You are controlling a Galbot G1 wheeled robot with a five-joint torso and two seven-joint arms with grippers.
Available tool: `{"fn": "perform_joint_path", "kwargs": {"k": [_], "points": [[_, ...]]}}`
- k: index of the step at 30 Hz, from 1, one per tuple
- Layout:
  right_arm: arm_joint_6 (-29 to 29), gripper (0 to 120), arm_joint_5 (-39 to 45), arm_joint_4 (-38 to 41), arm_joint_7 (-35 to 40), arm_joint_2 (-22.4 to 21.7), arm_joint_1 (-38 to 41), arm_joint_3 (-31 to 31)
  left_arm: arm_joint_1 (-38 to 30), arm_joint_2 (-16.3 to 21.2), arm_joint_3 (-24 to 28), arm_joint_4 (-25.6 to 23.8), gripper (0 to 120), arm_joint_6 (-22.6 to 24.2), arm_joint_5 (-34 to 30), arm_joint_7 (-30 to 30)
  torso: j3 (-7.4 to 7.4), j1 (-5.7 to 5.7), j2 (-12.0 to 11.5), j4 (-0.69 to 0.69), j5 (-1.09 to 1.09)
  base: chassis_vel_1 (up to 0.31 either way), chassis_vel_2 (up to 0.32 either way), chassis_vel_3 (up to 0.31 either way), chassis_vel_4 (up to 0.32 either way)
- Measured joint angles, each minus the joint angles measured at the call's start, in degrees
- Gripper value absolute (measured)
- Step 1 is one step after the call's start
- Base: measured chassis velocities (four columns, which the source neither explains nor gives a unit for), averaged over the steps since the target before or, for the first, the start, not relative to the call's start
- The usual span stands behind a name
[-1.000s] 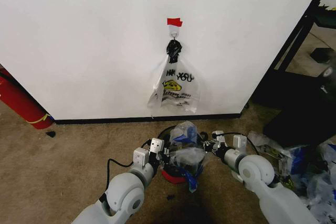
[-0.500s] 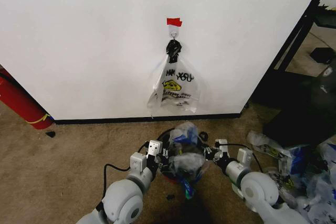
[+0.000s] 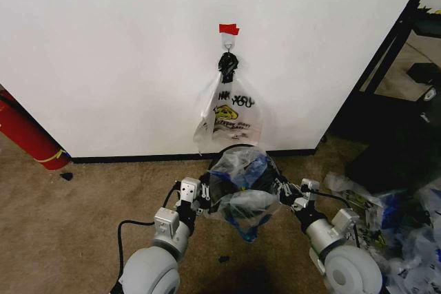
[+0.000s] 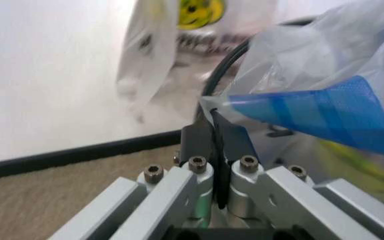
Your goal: Pick up the garbage bag from the wall and place it over the trash bin.
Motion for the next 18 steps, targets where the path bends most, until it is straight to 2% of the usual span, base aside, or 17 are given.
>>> {"fn": "perform_joint_path", "kwargs": {"k": [7,15,18], "points": [[-2.56,0,-0.20,1.44,-1.96,-1.00,-0.38,0.43,-1.59,-0.98,-1.02,4.94,0,-2.07,0.81,-3.55,0.00,0.00,0.00,0.00,0.00,0.000,0.000,0.000,0.000],[-2.96,0,-2.80,-0.32,-3.97,-1.94,0.30,-0.08,-1.95,0.37,-2.50,5.26,0,-3.70,2.56,-2.45,0.00,0.00,0.00,0.00,0.01,0.000,0.000,0.000,0.000],[-2.96,0,-3.05,-0.81,-4.15,-2.47,1.05,-0.11,-2.10,1.61,-2.54,6.24,3,-6.34,4.31,-1.33,0.00,0.00,0.00,-0.01,0.00,0.000,0.000,0.000,0.000]]}}
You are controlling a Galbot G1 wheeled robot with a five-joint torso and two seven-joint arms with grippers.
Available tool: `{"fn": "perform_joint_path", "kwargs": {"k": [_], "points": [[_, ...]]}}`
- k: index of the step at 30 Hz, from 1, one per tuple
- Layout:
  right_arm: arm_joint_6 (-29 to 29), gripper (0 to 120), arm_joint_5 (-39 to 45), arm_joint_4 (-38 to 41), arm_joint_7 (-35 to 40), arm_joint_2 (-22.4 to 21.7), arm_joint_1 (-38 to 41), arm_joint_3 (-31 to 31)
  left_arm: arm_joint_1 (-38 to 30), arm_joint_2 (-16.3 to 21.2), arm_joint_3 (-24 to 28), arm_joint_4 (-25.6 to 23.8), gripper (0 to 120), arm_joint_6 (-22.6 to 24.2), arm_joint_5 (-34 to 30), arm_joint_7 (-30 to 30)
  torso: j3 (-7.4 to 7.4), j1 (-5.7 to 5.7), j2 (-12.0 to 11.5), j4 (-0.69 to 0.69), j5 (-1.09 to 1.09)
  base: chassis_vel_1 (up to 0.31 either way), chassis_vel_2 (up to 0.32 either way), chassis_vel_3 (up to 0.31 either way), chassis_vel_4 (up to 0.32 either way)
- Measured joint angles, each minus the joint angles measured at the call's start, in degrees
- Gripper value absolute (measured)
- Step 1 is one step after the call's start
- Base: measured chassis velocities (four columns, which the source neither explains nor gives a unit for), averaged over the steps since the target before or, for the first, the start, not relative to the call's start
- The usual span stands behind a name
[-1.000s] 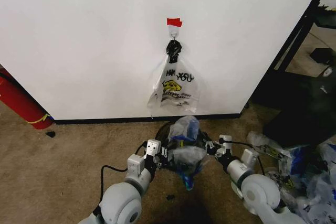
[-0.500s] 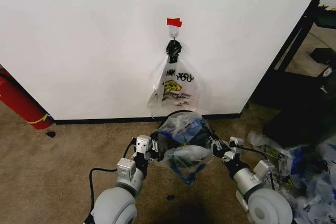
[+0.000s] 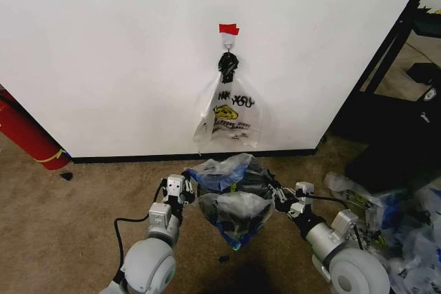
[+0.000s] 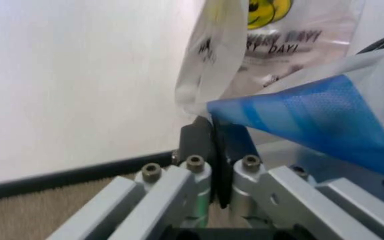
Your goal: Pick up the garbage bag from the wall and place it over the trash bin.
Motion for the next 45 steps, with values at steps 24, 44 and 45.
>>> {"fn": "perform_joint_path", "kwargs": {"k": [24,44,45], "points": [[-1.72,0,-0.31,2.38,0.63,-0.78,1.60,-0.05,-0.31,7.40,-7.16,10.12,91,-36.01,50.85,14.08,0.00,0.00,0.01,0.00,0.00,0.000,0.000,0.000,0.000],[-3.22,0,-0.62,3.31,0.99,-0.71,2.19,-0.20,-6.33,11.27,-3.07,10.80,66,-46.43,52.55,16.85,0.00,0.00,0.01,0.00,0.00,0.000,0.000,0.000,0.000],[-3.29,0,-0.62,3.02,0.99,-0.71,2.32,-0.23,-6.72,11.56,-2.64,11.15,61,-47.10,50.54,17.39,0.00,0.00,0.01,0.00,0.01,0.000,0.000,0.000,0.000]]}}
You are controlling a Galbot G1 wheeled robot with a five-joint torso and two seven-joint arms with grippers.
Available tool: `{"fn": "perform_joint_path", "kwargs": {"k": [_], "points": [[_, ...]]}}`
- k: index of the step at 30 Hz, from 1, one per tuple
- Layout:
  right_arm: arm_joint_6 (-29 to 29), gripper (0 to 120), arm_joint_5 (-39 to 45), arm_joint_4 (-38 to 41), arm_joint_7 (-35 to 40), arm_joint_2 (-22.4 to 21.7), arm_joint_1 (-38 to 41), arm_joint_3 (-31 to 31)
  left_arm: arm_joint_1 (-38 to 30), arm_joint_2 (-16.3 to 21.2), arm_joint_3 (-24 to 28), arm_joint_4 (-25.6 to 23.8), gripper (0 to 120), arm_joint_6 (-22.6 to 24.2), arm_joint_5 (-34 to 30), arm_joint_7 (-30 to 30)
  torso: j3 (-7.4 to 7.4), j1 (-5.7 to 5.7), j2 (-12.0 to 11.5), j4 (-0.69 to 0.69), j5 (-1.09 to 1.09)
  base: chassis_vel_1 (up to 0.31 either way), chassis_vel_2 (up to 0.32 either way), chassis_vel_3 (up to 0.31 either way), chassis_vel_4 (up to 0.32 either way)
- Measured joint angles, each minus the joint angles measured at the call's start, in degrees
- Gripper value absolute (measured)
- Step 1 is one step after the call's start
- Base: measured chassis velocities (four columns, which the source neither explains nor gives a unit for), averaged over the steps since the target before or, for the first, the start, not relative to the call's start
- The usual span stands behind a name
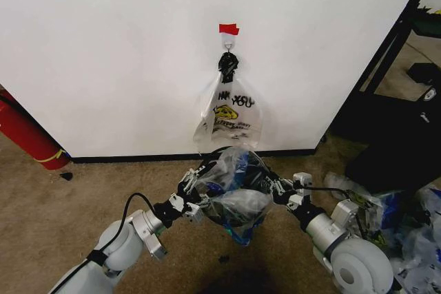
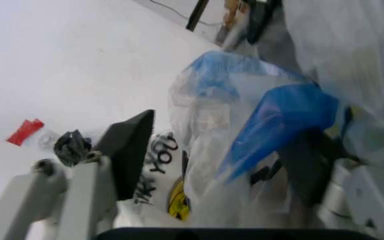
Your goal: Pick up the garbage bag from the wall and place it over the trash bin.
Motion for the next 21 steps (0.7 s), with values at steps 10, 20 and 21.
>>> {"fn": "perform_joint_path", "kwargs": {"k": [10,20,21], "points": [[-0.96,0,0.53,-1.76,-0.03,-0.07,1.99,-0.76,-1.44,1.53,2.06,2.07,23,-5.10,-18.89,7.49,0.00,0.00,0.00,0.00,-0.01,0.000,0.000,0.000,0.000],[-0.75,0,0.06,-3.82,-1.70,-0.19,2.83,-1.37,-0.88,3.56,4.37,-0.03,0,4.45,-42.98,8.44,0.00,0.00,0.00,0.00,0.00,0.000,0.000,0.000,0.000],[-0.01,0,-0.42,-4.30,-2.88,-0.35,2.81,-1.24,-0.86,3.86,4.96,-0.80,0,7.43,-47.71,7.97,0.00,0.00,0.00,0.00,0.00,0.000,0.000,0.000,0.000]]}}
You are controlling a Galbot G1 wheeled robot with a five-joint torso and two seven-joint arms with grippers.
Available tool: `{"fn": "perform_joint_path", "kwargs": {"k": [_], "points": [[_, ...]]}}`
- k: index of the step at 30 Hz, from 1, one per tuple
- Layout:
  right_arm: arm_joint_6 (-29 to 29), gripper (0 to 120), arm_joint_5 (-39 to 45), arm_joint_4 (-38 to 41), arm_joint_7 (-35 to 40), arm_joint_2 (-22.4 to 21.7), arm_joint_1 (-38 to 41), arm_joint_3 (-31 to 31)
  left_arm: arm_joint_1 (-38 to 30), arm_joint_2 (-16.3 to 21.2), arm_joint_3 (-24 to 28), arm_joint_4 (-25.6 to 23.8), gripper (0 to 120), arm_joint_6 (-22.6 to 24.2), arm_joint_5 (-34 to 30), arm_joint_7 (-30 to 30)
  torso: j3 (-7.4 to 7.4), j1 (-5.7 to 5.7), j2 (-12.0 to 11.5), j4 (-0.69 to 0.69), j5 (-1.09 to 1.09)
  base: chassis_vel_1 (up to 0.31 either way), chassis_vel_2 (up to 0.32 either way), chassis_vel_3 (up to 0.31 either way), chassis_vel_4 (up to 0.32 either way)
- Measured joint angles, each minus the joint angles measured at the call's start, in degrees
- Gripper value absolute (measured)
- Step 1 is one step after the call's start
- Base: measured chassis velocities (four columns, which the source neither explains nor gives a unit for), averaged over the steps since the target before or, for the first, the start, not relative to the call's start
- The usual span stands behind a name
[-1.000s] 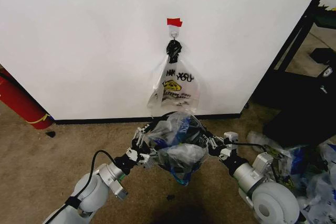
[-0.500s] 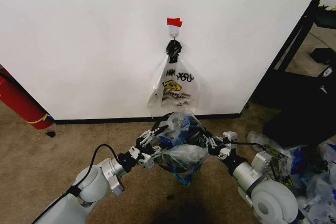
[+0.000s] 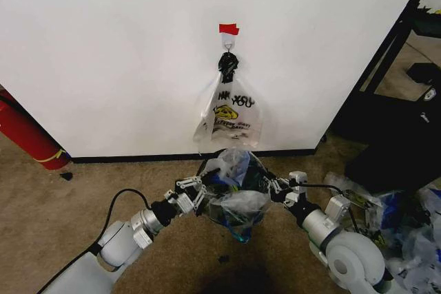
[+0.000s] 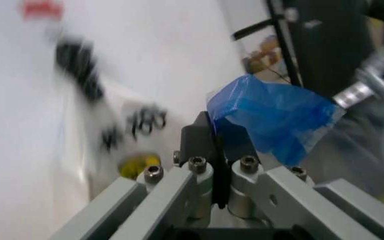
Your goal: Pick up the garbage bag from the wall and place it over the trash bin.
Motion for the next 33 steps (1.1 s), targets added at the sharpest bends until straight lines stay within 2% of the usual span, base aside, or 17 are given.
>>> {"fn": "perform_joint_path", "kwargs": {"k": [1,6,7,8,12,14,15,20,23,25,29,33], "points": [[0.00,0,0.00,0.00,0.00,0.00,0.00,0.00,0.00,0.00,0.00,0.00,0,0.00,0.00,0.00,0.00,0.00,0.00,0.00,0.00,0.000,0.000,0.000,0.000],[4.23,0,-1.86,-2.66,-8.96,-0.67,0.23,0.84,0.24,0.08,0.10,-2.58,0,13.65,-16.95,-5.12,0.00,0.00,0.00,-0.01,0.00,0.000,0.000,0.000,0.000],[5.16,0,-2.04,-3.17,-10.73,-0.78,0.34,0.94,0.38,0.00,-0.18,-3.04,0,16.14,-19.20,-6.34,0.00,0.00,0.00,0.00,0.00,0.000,0.000,0.000,0.000],[5.16,0,-2.04,-3.17,-10.73,-0.78,0.34,0.94,0.38,0.00,-0.18,-3.04,0,16.14,-19.20,-6.34,0.00,0.00,0.00,0.00,0.00,0.000,0.000,0.000,0.000],[11.56,0,-2.32,-6.36,-19.38,-0.91,1.00,1.74,0.69,-0.46,-1.48,-5.36,0,28.34,-29.13,-12.85,0.00,0.00,0.00,-0.01,0.00,0.000,0.000,0.000,0.000],[13.82,0,-1.26,-7.53,-21.66,-0.87,1.33,2.02,0.79,-0.69,-2.05,-6.32,0,32.78,-32.65,-15.61,0.00,0.00,0.00,0.00,0.00,0.000,0.000,0.000,0.000],[13.82,0,-1.26,-7.53,-21.66,-0.87,1.33,2.02,0.79,-0.69,-2.05,-6.32,0,32.78,-32.65,-15.61,0.00,0.00,0.00,0.00,0.00,0.000,0.000,0.000,0.000],[16.93,0,-0.02,-10.22,-26.78,-0.79,1.28,3.36,0.76,-0.85,-3.08,-8.41,0,40.00,-37.18,-19.81,0.00,0.00,0.00,-0.01,0.01,0.000,0.000,0.000,0.000],[18.46,0,1.50,-11.20,-28.25,-0.73,1.35,3.59,0.81,-0.72,-3.17,-8.77,0,41.25,-37.22,-19.75,0.00,0.00,0.00,-0.01,0.00,0.000,0.000,0.000,0.000],[19.85,0,3.43,-12.08,-28.74,-0.50,1.63,3.62,1.02,-0.58,-3.37,-9.10,0,42.48,-37.22,-18.33,0.00,0.00,0.00,0.00,0.01,0.000,0.000,0.000,0.000],[20.37,0,10.98,-12.76,-27.46,-0.16,1.78,3.03,1.41,-0.59,-4.01,-9.11,0,44.51,-36.79,-11.69,0.00,0.00,0.00,0.00,0.01,0.000,0.000,0.000,0.000],[20.02,0,16.24,-13.61,-28.57,0.16,1.73,2.71,1.00,-1.31,-4.05,-8.38,0,45.50,-37.05,-10.33,0.00,0.00,0.00,0.00,-0.01,0.000,0.000,0.000,0.000]]}}
